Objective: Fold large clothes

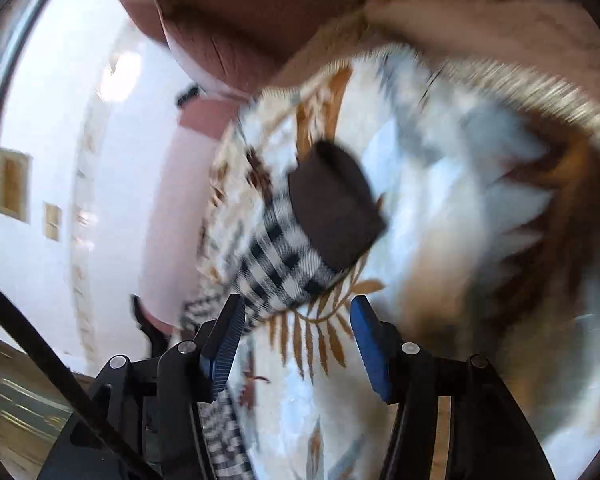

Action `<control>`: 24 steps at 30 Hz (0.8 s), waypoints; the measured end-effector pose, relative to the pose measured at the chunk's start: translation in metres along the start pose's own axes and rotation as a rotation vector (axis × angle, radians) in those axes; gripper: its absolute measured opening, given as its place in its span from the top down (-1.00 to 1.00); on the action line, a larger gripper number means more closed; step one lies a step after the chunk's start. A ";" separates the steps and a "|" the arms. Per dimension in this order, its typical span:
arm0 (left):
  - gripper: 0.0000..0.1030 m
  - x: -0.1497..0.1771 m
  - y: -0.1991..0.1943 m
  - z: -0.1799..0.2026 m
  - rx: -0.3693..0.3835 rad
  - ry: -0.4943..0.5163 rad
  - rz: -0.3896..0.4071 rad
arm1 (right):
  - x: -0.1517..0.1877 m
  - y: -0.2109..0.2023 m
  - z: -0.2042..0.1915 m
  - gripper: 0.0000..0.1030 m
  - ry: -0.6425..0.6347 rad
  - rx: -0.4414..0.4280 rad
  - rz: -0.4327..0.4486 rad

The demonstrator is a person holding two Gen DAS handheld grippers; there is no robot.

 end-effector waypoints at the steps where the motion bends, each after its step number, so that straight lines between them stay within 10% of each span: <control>1: -0.42 -0.002 0.000 -0.004 -0.002 -0.006 0.003 | 0.001 0.012 0.001 -0.17 -0.010 0.053 0.005; 7: -0.42 -0.027 0.004 -0.049 -0.029 -0.055 0.046 | -0.023 0.039 -0.003 -0.02 -0.018 0.202 0.124; 9: -0.42 -0.039 0.006 -0.064 -0.041 -0.067 0.071 | -0.032 0.043 -0.002 0.78 -0.001 0.212 0.113; 17: -0.42 -0.107 0.020 -0.119 -0.074 -0.106 0.205 | -0.014 0.043 -0.145 0.79 -0.380 0.173 0.132; 24: -0.42 -0.126 0.019 -0.181 -0.147 -0.175 0.305 | 0.112 0.078 -0.301 0.80 -0.634 -0.008 -0.003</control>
Point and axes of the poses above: each gripper's, at about its wrist camera, not at the fingertips, and y roughly the way its jaws point, z to its right, x to its underside, the point moved 8 cm from there along y, roughly the way its jaws point, and after that the axes turned 15 degrees about z, right-handed, at the moved point
